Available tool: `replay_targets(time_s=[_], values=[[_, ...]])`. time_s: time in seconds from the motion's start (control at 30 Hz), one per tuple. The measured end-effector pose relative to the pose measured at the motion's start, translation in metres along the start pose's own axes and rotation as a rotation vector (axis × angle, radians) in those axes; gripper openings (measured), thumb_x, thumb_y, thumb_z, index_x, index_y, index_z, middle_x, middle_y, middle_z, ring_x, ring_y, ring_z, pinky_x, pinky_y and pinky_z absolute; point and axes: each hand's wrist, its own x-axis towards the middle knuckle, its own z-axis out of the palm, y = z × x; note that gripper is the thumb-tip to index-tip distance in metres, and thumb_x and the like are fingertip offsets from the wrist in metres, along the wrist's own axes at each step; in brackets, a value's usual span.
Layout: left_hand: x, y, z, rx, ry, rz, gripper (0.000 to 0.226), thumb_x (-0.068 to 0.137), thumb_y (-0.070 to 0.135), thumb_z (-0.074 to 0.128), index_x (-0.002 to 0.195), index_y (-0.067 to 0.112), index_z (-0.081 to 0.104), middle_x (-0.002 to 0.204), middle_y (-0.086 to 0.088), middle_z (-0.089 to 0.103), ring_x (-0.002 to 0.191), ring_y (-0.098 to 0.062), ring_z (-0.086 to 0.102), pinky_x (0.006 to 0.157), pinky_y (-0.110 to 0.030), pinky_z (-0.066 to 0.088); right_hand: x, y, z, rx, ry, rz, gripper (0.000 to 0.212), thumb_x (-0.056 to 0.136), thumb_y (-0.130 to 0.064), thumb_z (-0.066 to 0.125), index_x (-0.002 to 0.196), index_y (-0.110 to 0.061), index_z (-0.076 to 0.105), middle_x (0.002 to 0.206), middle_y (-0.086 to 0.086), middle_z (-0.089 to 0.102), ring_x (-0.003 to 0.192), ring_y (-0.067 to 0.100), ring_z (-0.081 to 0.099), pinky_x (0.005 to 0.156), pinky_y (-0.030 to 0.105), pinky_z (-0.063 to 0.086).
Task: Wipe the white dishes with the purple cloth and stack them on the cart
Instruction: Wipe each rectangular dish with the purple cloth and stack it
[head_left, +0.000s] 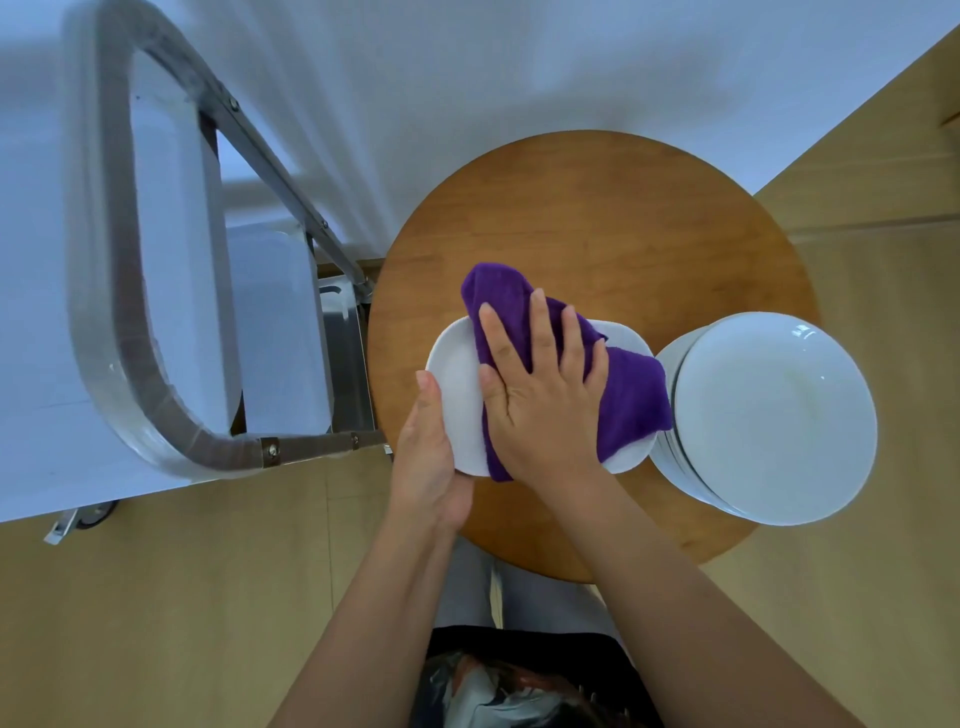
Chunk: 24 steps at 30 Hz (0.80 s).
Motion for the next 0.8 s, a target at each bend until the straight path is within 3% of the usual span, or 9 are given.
replay_targets(time_s=[0.1,0.23,0.47,0.6,0.7,0.8], values=[[-0.001,0.003,-0.005,-0.030,-0.031,0.023,0.042,0.087,0.051,0.042,0.115,0.024,0.058,0.116,-0.010,0.068,0.108,-0.029,0.065,0.086,-0.046,0.056,0.000,0.014,-0.001,-0.030,0.035,0.018,0.051,0.096,-0.041,0.025,0.144,-0.024,0.034,0.146,0.015,0.039,0.132,0.041,0.037,0.103,0.059,0.029],[0.002,0.011,-0.009,-0.015,-0.066,0.073,0.048,0.083,0.051,0.046,0.119,0.021,0.057,0.111,-0.007,0.070,0.103,-0.027,0.067,0.072,-0.039,0.059,-0.003,0.035,-0.004,-0.047,0.027,0.098,0.053,0.097,-0.042,0.021,0.145,-0.024,0.031,0.148,0.016,0.036,0.133,0.041,0.035,0.105,0.057,0.028],[0.003,0.010,-0.002,-0.030,-0.024,0.015,0.046,0.097,0.047,0.036,0.127,0.018,0.055,0.117,-0.009,0.067,0.111,-0.030,0.063,0.078,-0.043,0.058,-0.017,0.040,-0.006,-0.078,0.094,0.234,0.050,0.097,-0.034,0.033,0.144,-0.015,0.036,0.144,0.020,0.040,0.130,0.041,0.039,0.102,0.054,0.034],[0.007,0.014,0.002,-0.118,-0.064,0.037,0.045,0.097,0.049,0.033,0.110,0.023,0.066,0.114,-0.006,0.069,0.110,-0.029,0.063,0.083,-0.044,0.057,-0.030,0.021,-0.006,-0.041,0.036,0.374,0.055,0.094,-0.031,0.041,0.143,-0.008,0.037,0.141,0.024,0.042,0.128,0.042,0.042,0.099,0.055,0.037],[0.006,0.014,0.006,-0.166,-0.074,0.034,0.047,0.095,0.052,0.033,0.116,0.021,0.061,0.120,-0.009,0.066,0.115,-0.031,0.060,0.092,-0.050,0.051,-0.037,0.003,-0.009,-0.026,-0.009,0.412,0.055,0.094,-0.035,0.032,0.140,-0.006,0.040,0.137,0.025,0.047,0.122,0.043,0.048,0.096,0.056,0.040],[0.003,0.009,0.008,-0.181,-0.069,-0.019,0.047,0.095,0.053,0.034,0.111,0.021,0.063,0.117,-0.011,0.068,0.110,-0.031,0.063,0.088,-0.046,0.054,-0.043,-0.008,-0.011,0.002,-0.044,0.372,0.057,0.093,-0.036,0.024,0.141,-0.009,0.041,0.137,0.024,0.047,0.121,0.044,0.048,0.094,0.055,0.041]])
